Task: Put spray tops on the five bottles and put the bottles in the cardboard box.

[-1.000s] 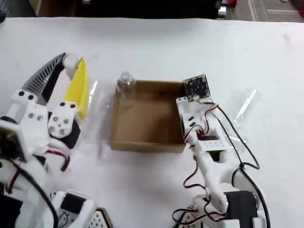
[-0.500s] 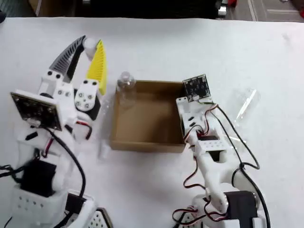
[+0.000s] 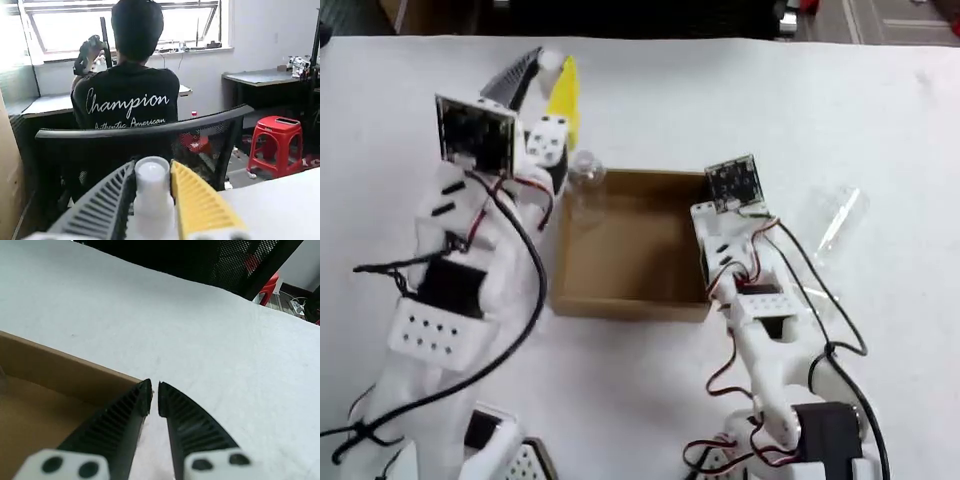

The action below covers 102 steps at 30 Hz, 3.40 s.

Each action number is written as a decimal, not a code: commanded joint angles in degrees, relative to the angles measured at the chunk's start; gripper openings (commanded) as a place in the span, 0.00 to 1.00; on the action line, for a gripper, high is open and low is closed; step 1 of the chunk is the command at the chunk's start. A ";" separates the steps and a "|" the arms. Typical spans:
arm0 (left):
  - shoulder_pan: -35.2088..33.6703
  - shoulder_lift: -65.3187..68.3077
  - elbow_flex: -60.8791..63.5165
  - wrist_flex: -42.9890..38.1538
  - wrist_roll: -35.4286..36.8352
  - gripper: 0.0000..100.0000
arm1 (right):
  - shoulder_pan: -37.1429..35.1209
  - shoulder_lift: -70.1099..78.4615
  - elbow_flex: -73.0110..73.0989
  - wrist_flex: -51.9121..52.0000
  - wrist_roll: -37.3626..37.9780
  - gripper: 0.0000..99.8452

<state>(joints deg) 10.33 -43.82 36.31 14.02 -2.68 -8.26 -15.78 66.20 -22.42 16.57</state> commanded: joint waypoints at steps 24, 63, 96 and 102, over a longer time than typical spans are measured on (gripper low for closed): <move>1.10 17.80 -26.29 18.46 4.31 0.02 | -0.13 -0.13 -2.81 -1.01 0.79 0.02; -0.84 18.33 -17.58 12.57 4.13 0.02 | -0.13 -0.13 -2.81 -1.01 0.79 0.02; -0.40 18.07 -1.41 2.46 4.57 0.02 | -0.13 -0.13 -2.81 -1.01 0.79 0.02; -0.40 18.33 -0.35 2.46 4.57 0.05 | -0.13 -0.13 -2.81 -1.01 0.79 0.02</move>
<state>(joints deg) 10.24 -25.19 35.96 18.24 1.01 -8.26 -15.78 66.20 -22.42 16.57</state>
